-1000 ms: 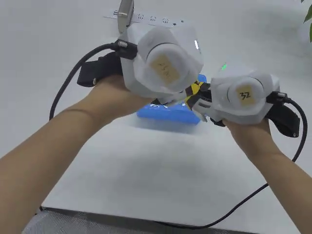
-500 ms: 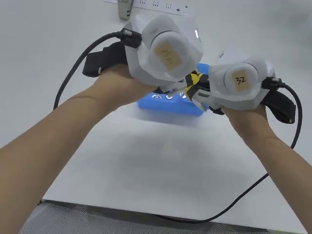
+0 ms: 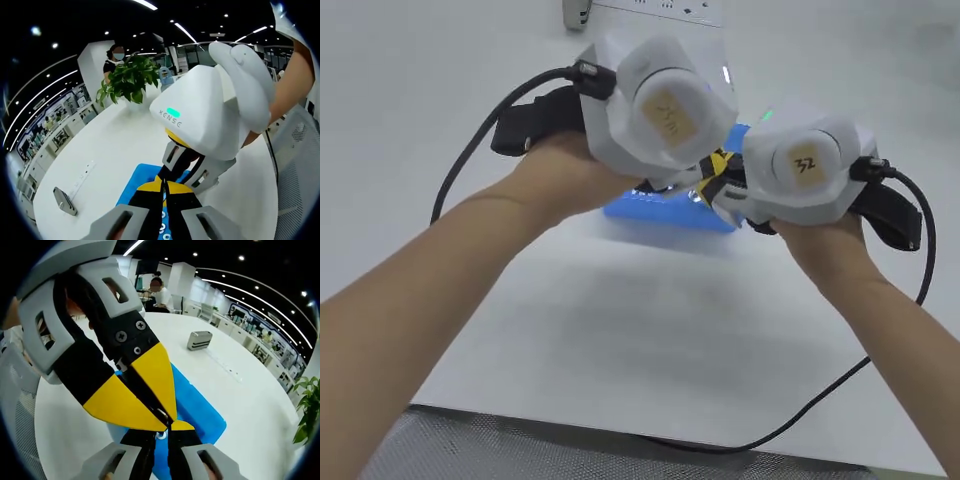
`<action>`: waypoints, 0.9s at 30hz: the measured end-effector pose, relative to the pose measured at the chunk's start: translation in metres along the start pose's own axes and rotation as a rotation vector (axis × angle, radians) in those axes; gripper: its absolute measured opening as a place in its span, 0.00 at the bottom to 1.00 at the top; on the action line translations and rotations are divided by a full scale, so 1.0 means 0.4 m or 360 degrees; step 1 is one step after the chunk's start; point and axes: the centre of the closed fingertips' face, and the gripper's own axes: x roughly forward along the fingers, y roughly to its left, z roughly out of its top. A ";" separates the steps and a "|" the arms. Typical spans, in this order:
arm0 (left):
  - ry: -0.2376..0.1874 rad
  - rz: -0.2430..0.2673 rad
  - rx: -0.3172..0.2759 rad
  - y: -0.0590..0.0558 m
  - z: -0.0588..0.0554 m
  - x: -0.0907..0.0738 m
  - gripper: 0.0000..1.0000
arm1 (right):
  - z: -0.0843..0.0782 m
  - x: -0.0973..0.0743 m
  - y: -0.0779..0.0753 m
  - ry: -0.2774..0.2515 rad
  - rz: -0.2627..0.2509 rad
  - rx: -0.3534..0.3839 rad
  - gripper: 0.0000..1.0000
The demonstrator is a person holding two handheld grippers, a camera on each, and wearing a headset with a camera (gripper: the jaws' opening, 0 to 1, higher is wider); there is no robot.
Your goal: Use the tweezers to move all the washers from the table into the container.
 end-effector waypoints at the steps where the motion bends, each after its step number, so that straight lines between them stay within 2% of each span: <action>1: 0.0002 0.0000 -0.0018 0.000 0.000 0.000 0.00 | 0.000 0.000 0.000 -0.0002 0.0001 0.0002 0.04; 8: 0.0009 0.0009 0.0001 -0.004 0.000 -0.001 0.00 | 0.002 -0.003 0.003 -0.0007 0.0021 0.0010 0.05; 18: -0.0002 0.0032 -0.0021 -0.003 0.008 -0.034 0.00 | 0.025 -0.017 0.012 -0.0041 0.0035 0.0065 0.07; 22: 0.0014 0.0063 -0.0009 0.003 0.001 -0.057 0.00 | 0.027 -0.022 0.019 -0.0041 0.0047 0.0101 0.09; 27: 0.0021 0.0121 -0.0019 0.032 -0.012 -0.090 0.00 | 0.017 -0.031 0.021 -0.0006 0.0052 0.0075 0.07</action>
